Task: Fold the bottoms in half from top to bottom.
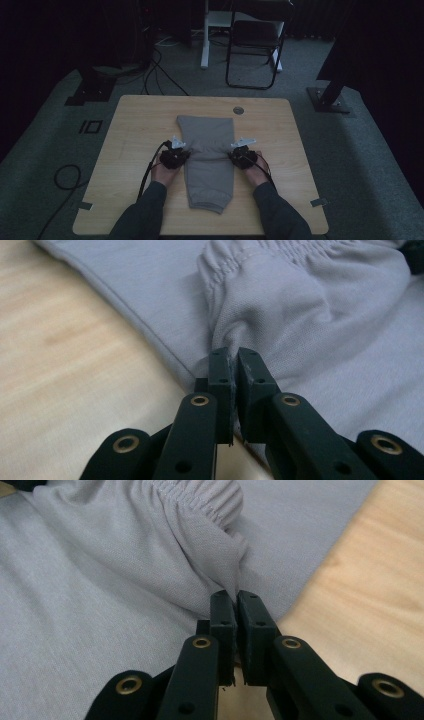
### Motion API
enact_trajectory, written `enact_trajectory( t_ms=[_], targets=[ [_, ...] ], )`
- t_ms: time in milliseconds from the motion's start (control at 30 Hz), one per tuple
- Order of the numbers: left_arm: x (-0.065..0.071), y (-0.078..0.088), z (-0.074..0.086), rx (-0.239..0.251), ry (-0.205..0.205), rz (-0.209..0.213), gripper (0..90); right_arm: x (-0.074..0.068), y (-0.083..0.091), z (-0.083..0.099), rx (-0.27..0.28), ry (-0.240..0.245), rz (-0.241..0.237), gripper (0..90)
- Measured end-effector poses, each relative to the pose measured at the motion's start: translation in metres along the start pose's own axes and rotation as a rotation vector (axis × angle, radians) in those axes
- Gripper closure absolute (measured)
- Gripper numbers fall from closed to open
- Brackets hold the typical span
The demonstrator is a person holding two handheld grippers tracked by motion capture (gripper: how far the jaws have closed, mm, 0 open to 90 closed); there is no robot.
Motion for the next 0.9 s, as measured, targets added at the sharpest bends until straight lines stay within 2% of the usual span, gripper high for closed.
enact_trajectory(
  t_ms=[67, 167, 233, 300, 467, 533, 567, 600, 633, 667, 700, 733, 767, 800, 833, 867, 900],
  targets=[
    [-0.007, -0.007, -0.011, 0.003, 0.018, -0.026, 85.4, 0.007, -0.006, -0.01, -0.006, -0.02, 0.016, 86.8],
    [-0.013, -0.011, -0.018, 0.002, 0.041, -0.043, 85.4, 0.013, -0.012, -0.02, -0.014, -0.029, 0.034, 86.9],
    [-0.017, -0.015, -0.024, 0.008, 0.08, -0.055, 85.4, 0.015, -0.013, -0.023, -0.013, -0.037, 0.035, 86.9],
    [-0.02, -0.02, -0.032, 0.008, 0.107, -0.076, 85.4, 0.02, -0.018, -0.031, -0.016, -0.067, 0.034, 87.0],
    [-0.022, -0.022, -0.039, -0.003, 0.106, -0.089, 85.5, 0.028, -0.019, -0.039, -0.025, -0.08, 0.048, 87.2],
    [-0.023, -0.019, -0.042, -0.002, 0.106, -0.088, 85.7, 0.03, -0.012, -0.045, 0.001, -0.088, 0.047, 87.6],
    [-0.024, -0.01, -0.047, 0.023, 0.109, -0.079, 85.8, 0.03, -0.008, -0.047, 0.014, -0.086, 0.049, 87.7],
    [-0.024, -0.01, -0.047, 0.023, 0.109, -0.079, 85.8, 0.031, -0.002, -0.049, 0.029, -0.081, 0.053, 87.8],
    [-0.025, -0.004, -0.049, 0.043, 0.113, -0.069, 85.9, 0.031, 0.003, -0.051, 0.046, -0.078, 0.056, 87.9],
    [-0.025, 0.01, -0.056, 0.079, 0.108, -0.065, 85.9, 0.031, 0.009, -0.054, 0.064, -0.08, 0.057, 88.0],
    [-0.025, 0.01, -0.056, 0.079, 0.108, -0.065, 85.9, 0.031, 0.009, -0.054, 0.064, -0.08, 0.057, 88.0],
    [-0.024, 0.018, -0.06, 0.099, 0.105, -0.063, 85.9, 0.032, 0.022, -0.059, 0.099, -0.076, 0.063, 88.1],
    [-0.023, 0.026, -0.064, 0.121, 0.1, -0.063, 85.9, 0.032, 0.022, -0.059, 0.099, -0.076, 0.063, 88.1],
    [-0.021, 0.045, -0.071, 0.173, 0.096, -0.052, 85.9, 0.033, 0.036, -0.063, 0.141, -0.079, 0.066, 88.3],
    [-0.021, 0.045, -0.071, 0.173, 0.096, -0.052, 85.9, 0.034, 0.044, -0.065, 0.16, -0.078, 0.068, 88.3],
    [-0.018, 0.062, -0.076, 0.217, 0.079, -0.041, 86.0, 0.034, 0.051, -0.066, 0.182, -0.078, 0.068, 88.3],
    [-0.018, 0.062, -0.076, 0.217, 0.079, -0.041, 85.9, 0.035, 0.058, -0.066, 0.201, -0.077, 0.067, 88.3]
  ],
)
Point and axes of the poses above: each handheld gripper's, and its own axes: y roughly backward along the jaws, z roughly out of its underside, x roughly to its right, the point moved 6 cm from there along -y, roughly forward along the jaws, and after that the axes turned 13 degrees about -x, right-handed, at the moved point
